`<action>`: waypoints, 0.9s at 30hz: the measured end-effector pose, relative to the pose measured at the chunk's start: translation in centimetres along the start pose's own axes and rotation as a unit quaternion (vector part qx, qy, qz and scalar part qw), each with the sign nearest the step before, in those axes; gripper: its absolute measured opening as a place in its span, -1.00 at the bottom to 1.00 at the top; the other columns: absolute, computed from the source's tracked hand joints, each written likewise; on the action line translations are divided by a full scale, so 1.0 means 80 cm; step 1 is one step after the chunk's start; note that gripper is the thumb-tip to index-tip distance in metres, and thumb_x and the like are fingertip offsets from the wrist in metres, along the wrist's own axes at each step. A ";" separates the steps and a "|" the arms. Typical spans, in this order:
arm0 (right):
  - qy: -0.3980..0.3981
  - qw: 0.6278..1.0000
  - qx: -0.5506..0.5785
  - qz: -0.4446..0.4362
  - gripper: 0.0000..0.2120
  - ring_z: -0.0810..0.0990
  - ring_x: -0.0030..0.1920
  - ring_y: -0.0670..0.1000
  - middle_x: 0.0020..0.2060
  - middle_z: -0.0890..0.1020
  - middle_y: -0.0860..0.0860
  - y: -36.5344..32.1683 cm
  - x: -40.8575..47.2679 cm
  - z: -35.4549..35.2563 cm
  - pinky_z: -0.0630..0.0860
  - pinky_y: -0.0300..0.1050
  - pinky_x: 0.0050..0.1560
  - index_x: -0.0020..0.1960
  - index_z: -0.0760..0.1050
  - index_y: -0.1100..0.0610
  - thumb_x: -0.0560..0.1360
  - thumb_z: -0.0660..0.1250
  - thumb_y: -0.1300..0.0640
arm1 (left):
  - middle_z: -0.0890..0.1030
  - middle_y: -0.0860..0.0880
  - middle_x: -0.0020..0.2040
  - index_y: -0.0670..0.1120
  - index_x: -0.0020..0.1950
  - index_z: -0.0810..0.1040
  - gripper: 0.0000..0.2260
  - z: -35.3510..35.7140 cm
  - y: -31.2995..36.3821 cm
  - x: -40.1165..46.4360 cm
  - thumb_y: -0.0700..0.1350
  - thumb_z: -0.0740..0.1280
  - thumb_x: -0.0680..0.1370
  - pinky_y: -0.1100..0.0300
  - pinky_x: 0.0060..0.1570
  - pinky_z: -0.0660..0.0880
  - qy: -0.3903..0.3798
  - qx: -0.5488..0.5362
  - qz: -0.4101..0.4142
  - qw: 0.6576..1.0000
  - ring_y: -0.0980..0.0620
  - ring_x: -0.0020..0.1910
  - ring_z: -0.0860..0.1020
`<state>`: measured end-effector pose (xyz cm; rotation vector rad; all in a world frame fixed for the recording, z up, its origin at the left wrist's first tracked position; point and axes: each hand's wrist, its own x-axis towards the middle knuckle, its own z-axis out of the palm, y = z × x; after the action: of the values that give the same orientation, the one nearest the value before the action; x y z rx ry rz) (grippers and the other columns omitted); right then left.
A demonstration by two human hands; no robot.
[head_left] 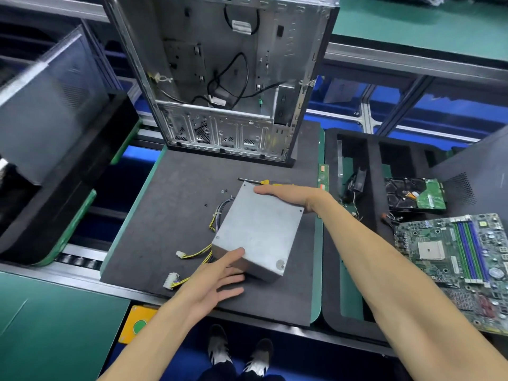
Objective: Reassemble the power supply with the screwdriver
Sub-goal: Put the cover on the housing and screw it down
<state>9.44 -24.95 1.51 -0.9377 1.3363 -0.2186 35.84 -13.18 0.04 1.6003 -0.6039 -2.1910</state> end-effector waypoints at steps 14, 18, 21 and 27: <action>0.009 0.999 -0.033 0.022 -0.38 0.70 -0.09 0.04 0.05 0.74 0.04 -0.003 0.002 -0.001 0.60 -0.17 -0.18 0.22 0.66 -0.03 0.36 0.41 -0.45 | 0.68 -0.27 0.14 -0.20 0.28 0.57 -0.17 -0.012 -0.002 0.017 0.07 0.74 0.10 -0.06 0.00 0.66 -0.027 0.004 -0.020 0.999 -0.13 0.10 0.70; 0.016 0.998 -0.050 0.017 -0.66 0.71 -0.16 -0.04 -0.02 0.74 -0.07 -0.003 -0.002 0.000 0.59 -0.26 -0.28 0.01 0.70 -0.26 0.43 0.35 -0.44 | 0.71 -0.23 0.09 -0.17 0.27 0.59 -0.21 -0.013 0.003 0.019 0.09 0.71 0.13 -0.05 0.00 0.66 -0.038 0.031 -0.024 0.999 -0.12 0.09 0.71; 0.030 0.998 -0.061 0.013 -0.64 0.71 -0.10 -0.06 0.02 0.73 -0.10 -0.003 -0.004 0.000 0.59 -0.25 -0.17 0.05 0.66 -0.30 0.40 0.34 -0.46 | 0.71 -0.23 0.11 -0.17 0.28 0.58 -0.19 -0.012 0.007 0.019 0.09 0.71 0.12 -0.05 -0.03 0.67 -0.041 0.043 -0.025 0.998 -0.13 0.08 0.71; 0.052 0.994 -0.099 0.017 -0.57 0.72 -0.01 -0.04 0.05 0.73 -0.10 -0.001 -0.010 0.000 0.55 -0.16 0.04 0.08 0.64 -0.33 0.36 0.31 -0.53 | 0.70 -0.25 0.11 -0.19 0.28 0.57 -0.17 -0.011 0.009 0.018 0.07 0.71 0.10 -0.03 -0.07 0.67 -0.043 0.055 -0.025 0.997 -0.15 0.06 0.72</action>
<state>9.28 -24.48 2.17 -1.0818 1.4882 -0.1110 36.25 -14.67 -0.95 1.5963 -0.7282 -2.3103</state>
